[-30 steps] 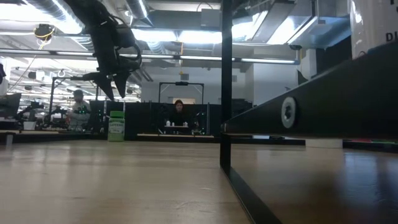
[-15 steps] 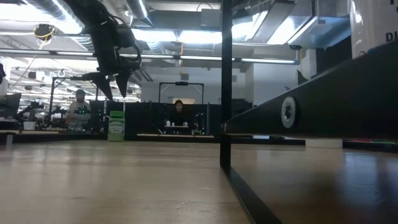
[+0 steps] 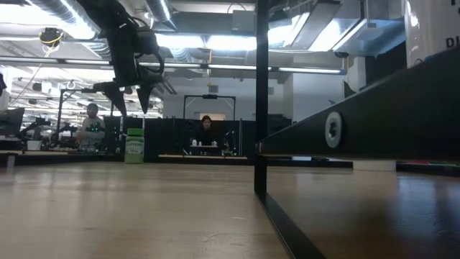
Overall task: Pick and place medicine bottles onto shelf by color
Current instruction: Move the green pill bottle from the top to the center
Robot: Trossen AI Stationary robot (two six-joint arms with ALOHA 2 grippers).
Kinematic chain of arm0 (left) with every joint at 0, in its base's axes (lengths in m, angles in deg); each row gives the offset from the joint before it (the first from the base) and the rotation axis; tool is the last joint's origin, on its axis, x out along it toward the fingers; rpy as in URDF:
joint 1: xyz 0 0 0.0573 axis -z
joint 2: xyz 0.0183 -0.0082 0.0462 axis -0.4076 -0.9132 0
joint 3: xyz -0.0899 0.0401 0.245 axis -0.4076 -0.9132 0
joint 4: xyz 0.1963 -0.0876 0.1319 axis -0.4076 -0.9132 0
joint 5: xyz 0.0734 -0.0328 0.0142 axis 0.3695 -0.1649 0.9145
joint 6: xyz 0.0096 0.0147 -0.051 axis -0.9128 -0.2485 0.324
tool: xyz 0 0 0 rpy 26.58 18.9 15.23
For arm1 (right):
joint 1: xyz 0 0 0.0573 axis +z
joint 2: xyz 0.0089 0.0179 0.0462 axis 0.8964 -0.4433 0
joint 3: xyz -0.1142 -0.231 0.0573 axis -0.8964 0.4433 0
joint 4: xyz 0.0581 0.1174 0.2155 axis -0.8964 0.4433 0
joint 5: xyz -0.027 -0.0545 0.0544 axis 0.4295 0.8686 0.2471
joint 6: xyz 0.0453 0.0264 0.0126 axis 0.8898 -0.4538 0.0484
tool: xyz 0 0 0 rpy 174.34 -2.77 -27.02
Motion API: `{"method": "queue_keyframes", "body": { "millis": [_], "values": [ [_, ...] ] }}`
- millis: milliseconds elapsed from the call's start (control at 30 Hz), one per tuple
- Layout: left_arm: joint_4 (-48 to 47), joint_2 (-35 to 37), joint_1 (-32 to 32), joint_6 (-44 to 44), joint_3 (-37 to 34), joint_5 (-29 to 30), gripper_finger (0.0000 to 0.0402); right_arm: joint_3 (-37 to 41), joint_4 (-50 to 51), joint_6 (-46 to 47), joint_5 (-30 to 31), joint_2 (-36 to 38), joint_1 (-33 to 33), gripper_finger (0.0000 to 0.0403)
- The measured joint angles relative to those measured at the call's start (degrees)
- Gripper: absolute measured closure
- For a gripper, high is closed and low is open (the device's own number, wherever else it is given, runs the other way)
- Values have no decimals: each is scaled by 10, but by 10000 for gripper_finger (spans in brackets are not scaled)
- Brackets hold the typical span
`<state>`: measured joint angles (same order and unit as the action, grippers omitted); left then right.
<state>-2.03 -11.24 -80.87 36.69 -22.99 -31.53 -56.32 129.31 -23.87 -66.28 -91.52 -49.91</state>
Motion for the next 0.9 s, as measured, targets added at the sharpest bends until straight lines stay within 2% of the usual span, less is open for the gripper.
{"method": "queue_keyframes", "body": {
  "millis": [133,333,900],
  "values": [
    [2,0,10,-2,0,30,109,0,0,0,0,0,0,178],
    [28,-7,10,-13,0,23,107,0,0,0,0,0,0,178],
    [43,-138,-18,-16,0,23,107,0,0,1,0,0,0,178]
  ]
}}
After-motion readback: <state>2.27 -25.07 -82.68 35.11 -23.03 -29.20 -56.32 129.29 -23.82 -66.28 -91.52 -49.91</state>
